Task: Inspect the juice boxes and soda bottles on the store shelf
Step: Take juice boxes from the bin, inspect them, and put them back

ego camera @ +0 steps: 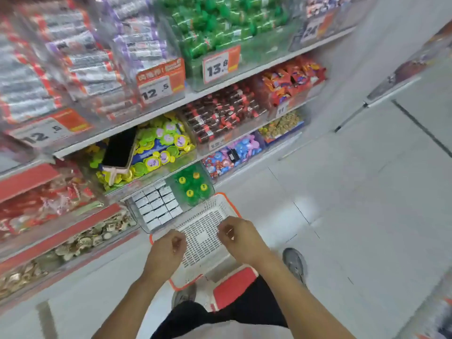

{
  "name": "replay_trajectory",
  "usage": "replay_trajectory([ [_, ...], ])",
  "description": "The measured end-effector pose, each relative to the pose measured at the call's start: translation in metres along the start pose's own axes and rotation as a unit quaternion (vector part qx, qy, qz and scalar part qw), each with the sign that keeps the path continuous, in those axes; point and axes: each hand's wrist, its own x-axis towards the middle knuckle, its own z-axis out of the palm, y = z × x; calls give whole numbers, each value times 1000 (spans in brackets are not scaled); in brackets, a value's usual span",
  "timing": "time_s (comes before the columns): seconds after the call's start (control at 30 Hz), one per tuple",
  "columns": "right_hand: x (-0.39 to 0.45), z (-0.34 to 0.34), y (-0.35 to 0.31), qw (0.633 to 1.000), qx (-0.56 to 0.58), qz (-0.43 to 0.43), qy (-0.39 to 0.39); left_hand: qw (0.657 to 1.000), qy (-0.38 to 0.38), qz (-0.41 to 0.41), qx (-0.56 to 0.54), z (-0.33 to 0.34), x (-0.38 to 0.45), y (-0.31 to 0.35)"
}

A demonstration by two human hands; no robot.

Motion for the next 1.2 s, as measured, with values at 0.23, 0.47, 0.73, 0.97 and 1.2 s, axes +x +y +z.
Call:
replay_trajectory([
  [0.23, 171, 37, 50, 973, -72, -157, -151, 960, 226, -157, -47, 82, 99, -67],
  [0.47, 279, 154, 65, 923, -124, -291, -219, 894, 396, -202, -65, 119, 152, -166],
  [0.73, 340, 288, 62, 842, -207, -444, -224, 862, 472, -36, -181, 154, 193, -265],
  [0.97, 351, 299, 56, 758, -335, -536, -160, 818, 550, 95, -137, 172, 213, -303],
  [1.2, 341, 304, 41, 722, -461, -500, -127, 818, 543, 120, -147, 172, 207, -303],
])
